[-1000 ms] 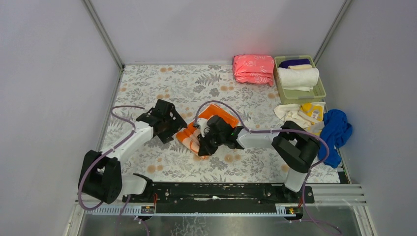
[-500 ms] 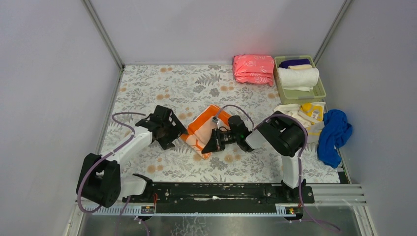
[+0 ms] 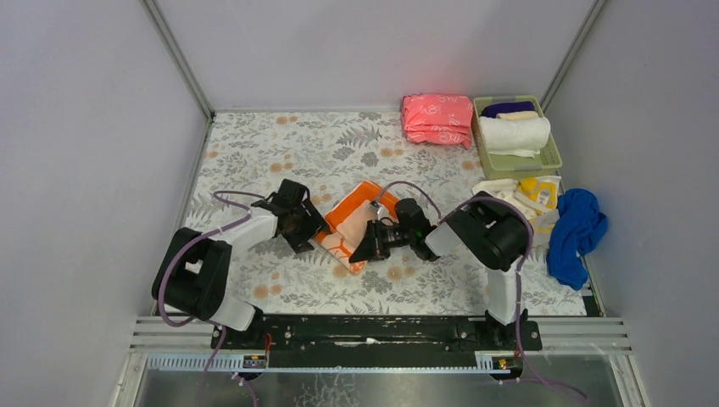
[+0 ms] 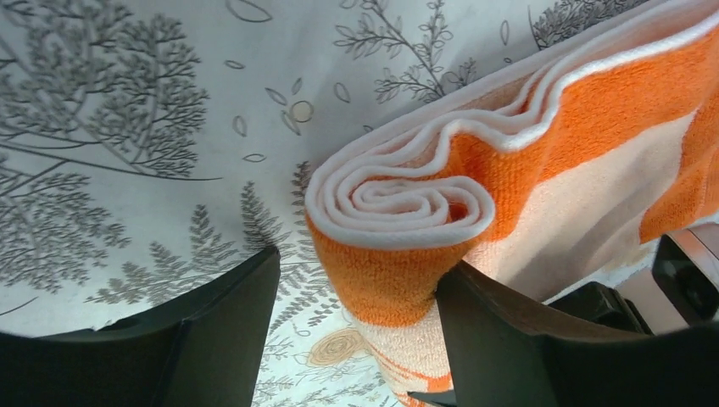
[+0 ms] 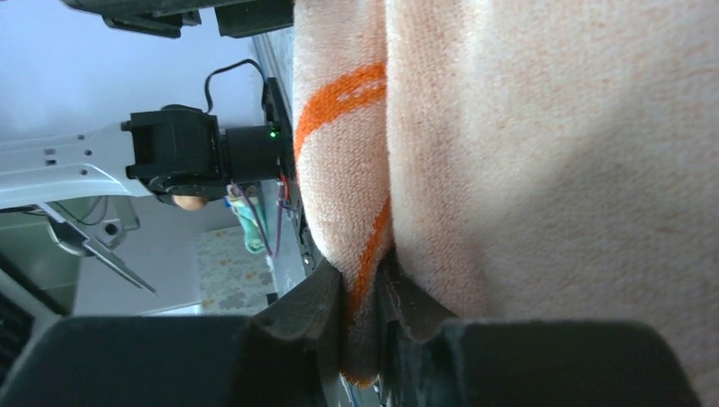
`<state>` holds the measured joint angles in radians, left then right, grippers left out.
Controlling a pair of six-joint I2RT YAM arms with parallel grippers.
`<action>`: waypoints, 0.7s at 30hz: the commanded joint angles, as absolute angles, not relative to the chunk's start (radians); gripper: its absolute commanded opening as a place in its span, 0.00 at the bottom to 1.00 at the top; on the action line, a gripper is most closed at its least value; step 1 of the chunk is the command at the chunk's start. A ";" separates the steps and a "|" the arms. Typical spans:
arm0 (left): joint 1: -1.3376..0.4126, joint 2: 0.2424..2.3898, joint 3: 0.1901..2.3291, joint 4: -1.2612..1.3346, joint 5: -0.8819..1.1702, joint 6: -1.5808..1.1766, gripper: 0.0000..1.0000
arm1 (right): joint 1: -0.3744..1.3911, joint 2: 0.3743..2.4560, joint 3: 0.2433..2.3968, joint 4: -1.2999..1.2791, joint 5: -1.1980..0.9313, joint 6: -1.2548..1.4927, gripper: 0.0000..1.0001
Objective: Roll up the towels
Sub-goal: Roll the towel at the center of the board.
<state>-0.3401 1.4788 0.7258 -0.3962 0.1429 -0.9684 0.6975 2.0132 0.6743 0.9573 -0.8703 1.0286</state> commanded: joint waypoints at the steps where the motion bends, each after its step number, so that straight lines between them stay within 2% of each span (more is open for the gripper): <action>1: -0.349 1.558 0.723 -0.344 0.101 -0.950 0.65 | 0.691 1.849 0.717 0.610 -0.766 0.811 0.28; 5: -0.354 1.582 0.726 -0.346 0.085 -0.942 0.61 | 0.711 1.690 0.788 0.284 -0.600 0.598 0.48; 8: -0.353 1.594 0.725 -0.354 0.077 -0.935 0.61 | 0.766 1.611 0.881 0.033 -0.416 0.450 0.57; 12: -0.356 1.599 0.721 -0.355 0.076 -0.935 0.61 | 0.898 1.566 1.006 -0.199 -0.098 0.315 0.62; 18: -0.356 1.602 0.728 -0.373 0.067 -0.934 0.61 | 1.125 1.613 1.154 -0.314 0.299 0.194 0.63; 21: -0.356 1.601 0.729 -0.377 0.062 -0.936 0.61 | 1.209 1.672 1.204 -0.335 0.408 0.159 0.63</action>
<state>-0.3485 1.5379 0.7620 -0.3515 0.1577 -0.9668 1.1187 1.6081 1.1225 -0.2241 0.1081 0.2722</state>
